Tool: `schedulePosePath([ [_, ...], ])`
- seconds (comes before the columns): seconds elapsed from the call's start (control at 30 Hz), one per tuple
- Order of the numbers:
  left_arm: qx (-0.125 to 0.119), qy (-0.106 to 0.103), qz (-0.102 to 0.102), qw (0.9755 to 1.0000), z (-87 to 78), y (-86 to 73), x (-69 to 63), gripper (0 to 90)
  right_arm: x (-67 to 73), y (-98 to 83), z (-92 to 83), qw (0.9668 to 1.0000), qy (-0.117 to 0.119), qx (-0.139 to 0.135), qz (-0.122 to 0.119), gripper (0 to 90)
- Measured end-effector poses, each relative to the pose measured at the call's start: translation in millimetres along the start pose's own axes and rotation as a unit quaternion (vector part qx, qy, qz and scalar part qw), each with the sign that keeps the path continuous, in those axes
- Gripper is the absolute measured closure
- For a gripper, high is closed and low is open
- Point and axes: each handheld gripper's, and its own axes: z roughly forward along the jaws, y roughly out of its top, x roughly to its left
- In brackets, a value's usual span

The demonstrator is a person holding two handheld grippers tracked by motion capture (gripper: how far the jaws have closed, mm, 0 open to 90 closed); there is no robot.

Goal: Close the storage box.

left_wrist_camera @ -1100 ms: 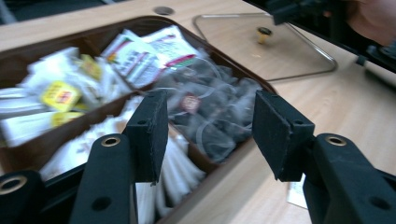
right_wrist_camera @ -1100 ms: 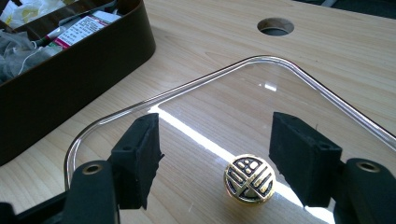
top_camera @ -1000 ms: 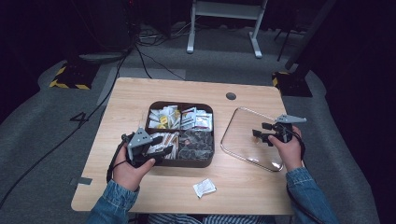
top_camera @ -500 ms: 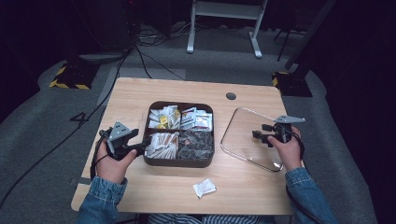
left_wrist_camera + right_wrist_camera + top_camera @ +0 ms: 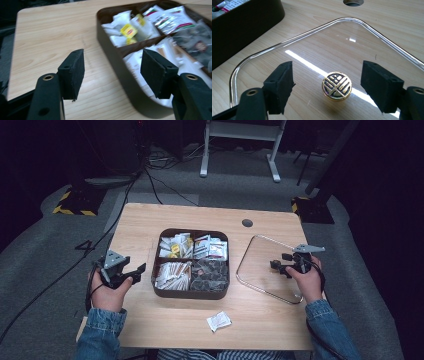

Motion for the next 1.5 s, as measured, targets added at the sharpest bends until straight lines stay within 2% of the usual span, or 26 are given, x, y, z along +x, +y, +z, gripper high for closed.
schedulePosePath([
  [0.03,0.002,0.011,-0.006,0.9999,3.7,-5.0,5.8,35.8,-1.4,-1.7,1.5,1.0000,-0.004,0.002,0.003,26.2],
  [0.07,0.002,0.011,-0.006,0.9999,3.7,-5.0,5.8,35.6,-1.4,-1.7,1.5,1.0000,-0.004,0.002,0.003,26.2],
  [0.1,0.009,0.024,-0.012,0.9996,6.8,-9.4,11.8,35.0,-3.3,-3.0,3.6,0.9999,-0.011,0.008,0.001,25.4],
  [0.13,0.009,0.024,-0.012,0.9996,6.8,-9.4,11.8,34.2,-3.8,-3.3,3.9,0.9999,-0.012,0.010,0.000,25.7],
  [0.27,0.027,0.038,-0.034,0.9983,13.1,-18.4,25.5,33.5,-5.0,-7.2,5.8,0.9996,-0.015,0.025,-0.002,28.8],
  [0.33,0.045,0.038,-0.037,0.9976,16.9,-22.0,28.9,32.6,-6.6,-9.6,6.9,0.9994,-0.017,0.030,-0.001,29.0],
  [0.43,0.079,0.048,-0.035,0.9951,23.8,-26.2,30.5,30.5,-9.1,-11.0,8.0,0.9993,-0.017,0.032,0.002,31.2],
  [0.6,0.104,0.041,-0.047,0.9925,33.1,-34.2,34.8,29.3,-8.8,-12.0,9.2,0.9992,-0.016,0.037,-0.001,37.4],
  [0.77,0.130,0.035,-0.042,0.9900,41.0,-41.9,36.1,28.4,-8.7,-13.5,11.6,0.9992,-0.013,0.036,-0.007,41.5],
  [0.97,0.144,0.024,-0.039,0.9885,46.9,-47.8,35.6,27.3,-8.6,-16.8,17.7,0.9990,-0.013,0.043,-0.007,45.8],
  [1.13,0.137,0.025,-0.034,0.9897,49.2,-49.7,34.4,24.4,-7.4,-17.5,21.0,0.9987,-0.020,0.042,-0.021,50.7],
  [1.23,0.133,0.029,-0.012,0.9906,51.2,-51.7,33.3,21.5,-7.7,-18.1,21.4,0.9989,-0.021,0.037,-0.021,57.9],
  [1.27,0.132,0.031,-0.005,0.9908,51.9,-52.2,32.5,20.7,-7.2,-18.0,21.2,0.9989,-0.021,0.036,-0.021,58.2],
  [1.37,0.128,0.029,-0.005,0.9913,52.5,-53.0,32.4,18.7,-5.3,-17.2,20.7,0.9984,-0.031,0.039,-0.029,58.4],
  [1.5,0.116,0.026,0.000,0.9929,54.1,-55.5,33.9,15.8,-5.3,-16.0,19.0,0.9983,-0.036,0.038,-0.024,58.6],
])
